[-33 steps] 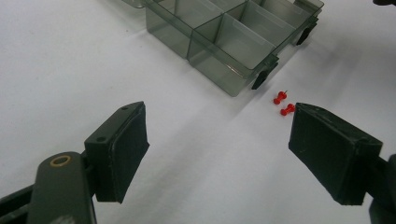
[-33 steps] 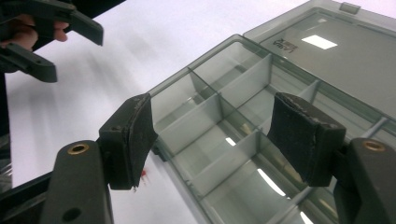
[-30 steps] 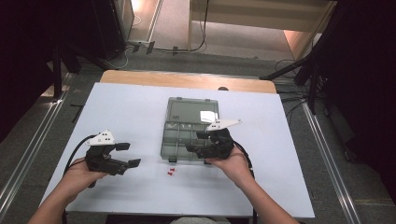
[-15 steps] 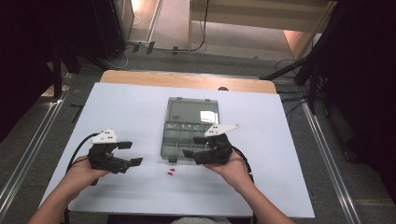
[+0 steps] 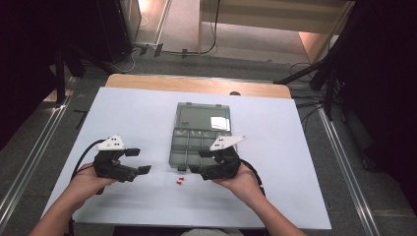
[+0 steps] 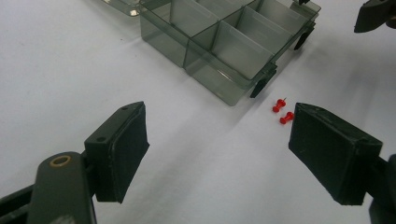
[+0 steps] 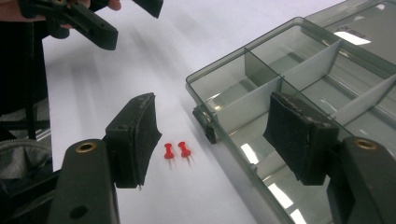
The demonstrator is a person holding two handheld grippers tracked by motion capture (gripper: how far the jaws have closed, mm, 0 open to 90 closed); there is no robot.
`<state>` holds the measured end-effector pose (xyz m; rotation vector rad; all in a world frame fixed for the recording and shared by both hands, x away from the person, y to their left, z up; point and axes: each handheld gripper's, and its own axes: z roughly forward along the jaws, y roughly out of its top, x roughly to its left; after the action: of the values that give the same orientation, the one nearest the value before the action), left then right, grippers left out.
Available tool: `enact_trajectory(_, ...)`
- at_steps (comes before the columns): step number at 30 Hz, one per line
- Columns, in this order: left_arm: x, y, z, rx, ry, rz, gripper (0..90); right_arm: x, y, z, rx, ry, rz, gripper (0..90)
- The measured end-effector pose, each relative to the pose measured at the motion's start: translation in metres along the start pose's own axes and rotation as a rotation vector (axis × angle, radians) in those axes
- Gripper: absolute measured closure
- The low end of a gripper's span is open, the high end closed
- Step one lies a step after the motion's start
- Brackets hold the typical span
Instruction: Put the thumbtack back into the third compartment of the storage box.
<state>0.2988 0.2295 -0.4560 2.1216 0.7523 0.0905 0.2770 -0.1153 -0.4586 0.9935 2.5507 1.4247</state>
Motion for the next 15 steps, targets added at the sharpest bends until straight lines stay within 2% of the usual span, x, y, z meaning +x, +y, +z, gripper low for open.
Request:
enact_trajectory(11, 0.0000, -0.0002, -0.0006, -0.003, 0.002, 0.001, 19.2, 0.0071, -0.0028, 0.0070, 0.017, 0.016, -0.047, 37.2)
enact_trajectory(15, 0.0002, -0.0003, -0.0008, -0.002, 0.004, 0.001, 19.2, 0.0084, -0.0035, 0.0086, 0.015, 0.023, -0.048, 37.5)
